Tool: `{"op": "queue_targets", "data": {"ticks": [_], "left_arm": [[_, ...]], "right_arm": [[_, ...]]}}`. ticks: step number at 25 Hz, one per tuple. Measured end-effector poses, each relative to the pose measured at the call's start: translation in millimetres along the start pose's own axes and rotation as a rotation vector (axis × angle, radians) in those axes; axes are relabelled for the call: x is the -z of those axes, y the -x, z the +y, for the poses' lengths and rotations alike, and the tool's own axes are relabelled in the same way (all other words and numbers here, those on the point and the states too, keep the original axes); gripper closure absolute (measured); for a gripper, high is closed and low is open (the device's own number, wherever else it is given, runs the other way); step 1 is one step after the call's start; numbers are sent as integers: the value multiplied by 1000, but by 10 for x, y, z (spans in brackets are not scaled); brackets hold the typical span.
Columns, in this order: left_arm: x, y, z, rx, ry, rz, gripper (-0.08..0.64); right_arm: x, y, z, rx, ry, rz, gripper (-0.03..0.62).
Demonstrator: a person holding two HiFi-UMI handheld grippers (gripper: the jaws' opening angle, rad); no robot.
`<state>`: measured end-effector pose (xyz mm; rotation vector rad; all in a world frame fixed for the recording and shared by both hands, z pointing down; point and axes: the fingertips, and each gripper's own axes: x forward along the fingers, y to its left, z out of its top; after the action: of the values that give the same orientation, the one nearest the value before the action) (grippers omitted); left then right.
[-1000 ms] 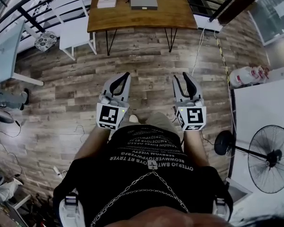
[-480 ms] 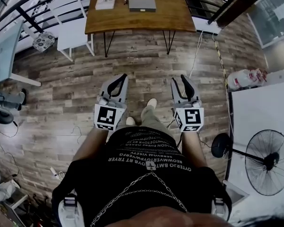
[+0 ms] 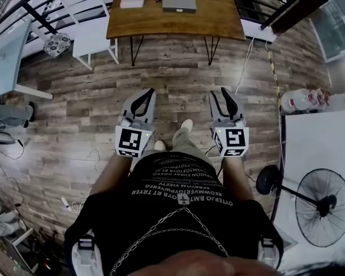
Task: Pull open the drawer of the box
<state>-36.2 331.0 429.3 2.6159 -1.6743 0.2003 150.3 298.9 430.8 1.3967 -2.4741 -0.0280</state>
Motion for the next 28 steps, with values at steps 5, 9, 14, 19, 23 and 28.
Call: {"op": "queue_targets", "data": {"ticks": [5, 9, 14, 19, 23, 28], "left_arm": [[17, -184, 185, -35, 7, 10, 554], [-8, -370, 237, -43, 9, 14, 555], [-96, -607, 309, -52, 11, 5, 554], [-27, -866, 343, -56, 20, 20, 554], [-14, -1045, 375, -57, 19, 29, 554], [-84, -1255, 406, -67, 11, 33, 554]], "right_arm": [[-53, -281, -119, -24, 9, -6, 456], [-86, -447, -235, -38, 15, -7, 456], [-130, -614, -404, -49, 26, 2, 456], [-47, -803, -566, -59, 24, 18, 456], [-26, -964, -609, -80, 24, 25, 456], [-87, -1155, -755, -100, 25, 16, 456]]}}
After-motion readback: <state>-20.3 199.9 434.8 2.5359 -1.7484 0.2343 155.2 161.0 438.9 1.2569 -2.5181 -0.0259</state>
